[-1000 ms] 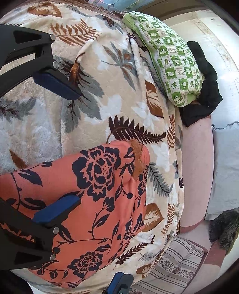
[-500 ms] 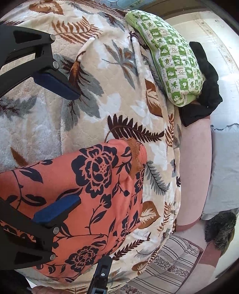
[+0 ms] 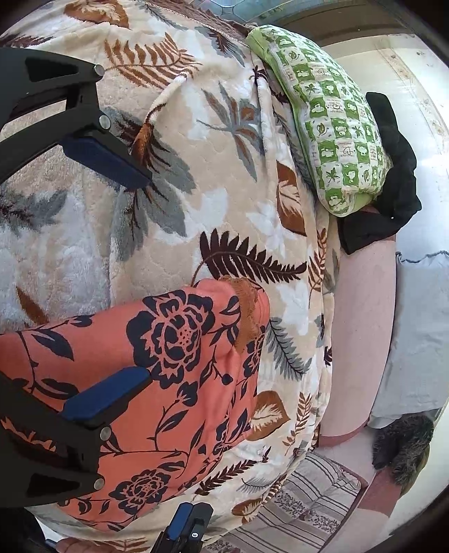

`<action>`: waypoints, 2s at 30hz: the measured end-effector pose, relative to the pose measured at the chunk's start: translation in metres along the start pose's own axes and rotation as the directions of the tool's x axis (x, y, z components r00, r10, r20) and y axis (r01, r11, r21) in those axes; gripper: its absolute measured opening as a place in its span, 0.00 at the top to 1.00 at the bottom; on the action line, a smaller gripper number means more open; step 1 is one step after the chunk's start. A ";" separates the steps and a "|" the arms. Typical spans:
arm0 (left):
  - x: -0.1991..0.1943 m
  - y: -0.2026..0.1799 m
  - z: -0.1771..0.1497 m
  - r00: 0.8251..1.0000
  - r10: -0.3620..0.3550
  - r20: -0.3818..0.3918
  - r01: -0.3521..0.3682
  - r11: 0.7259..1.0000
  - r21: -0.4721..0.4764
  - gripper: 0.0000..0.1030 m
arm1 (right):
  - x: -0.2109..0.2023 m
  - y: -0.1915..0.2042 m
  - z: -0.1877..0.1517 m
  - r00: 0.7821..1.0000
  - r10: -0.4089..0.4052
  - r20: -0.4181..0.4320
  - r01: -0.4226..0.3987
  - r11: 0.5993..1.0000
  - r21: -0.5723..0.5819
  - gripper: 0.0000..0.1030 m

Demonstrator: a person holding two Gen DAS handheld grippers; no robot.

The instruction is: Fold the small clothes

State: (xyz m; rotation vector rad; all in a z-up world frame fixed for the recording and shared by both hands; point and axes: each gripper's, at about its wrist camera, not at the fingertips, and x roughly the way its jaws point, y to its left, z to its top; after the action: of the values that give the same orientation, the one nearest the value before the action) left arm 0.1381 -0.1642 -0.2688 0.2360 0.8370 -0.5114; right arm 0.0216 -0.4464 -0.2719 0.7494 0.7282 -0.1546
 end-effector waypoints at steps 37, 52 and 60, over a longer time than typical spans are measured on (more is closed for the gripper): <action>0.007 -0.002 -0.001 1.000 -0.004 -0.017 0.004 1.000 0.008 0.00 | 0.005 -0.003 0.000 1.000 0.008 -0.021 -0.008 1.000 0.016 0.34; 0.006 -0.007 -0.002 1.000 0.000 -0.016 0.001 1.000 0.018 0.00 | 0.005 -0.003 -0.001 1.000 0.013 -0.022 -0.012 1.000 0.018 0.34; 0.006 -0.011 -0.003 1.000 -0.003 -0.018 0.003 1.000 0.027 0.00 | 0.004 -0.005 -0.001 1.000 0.014 -0.023 -0.014 1.000 0.023 0.34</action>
State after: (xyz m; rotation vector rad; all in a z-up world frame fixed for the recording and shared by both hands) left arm 0.1341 -0.1749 -0.2755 0.2648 0.8482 -0.5243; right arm 0.0220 -0.4491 -0.2777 0.7792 0.7444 -0.1417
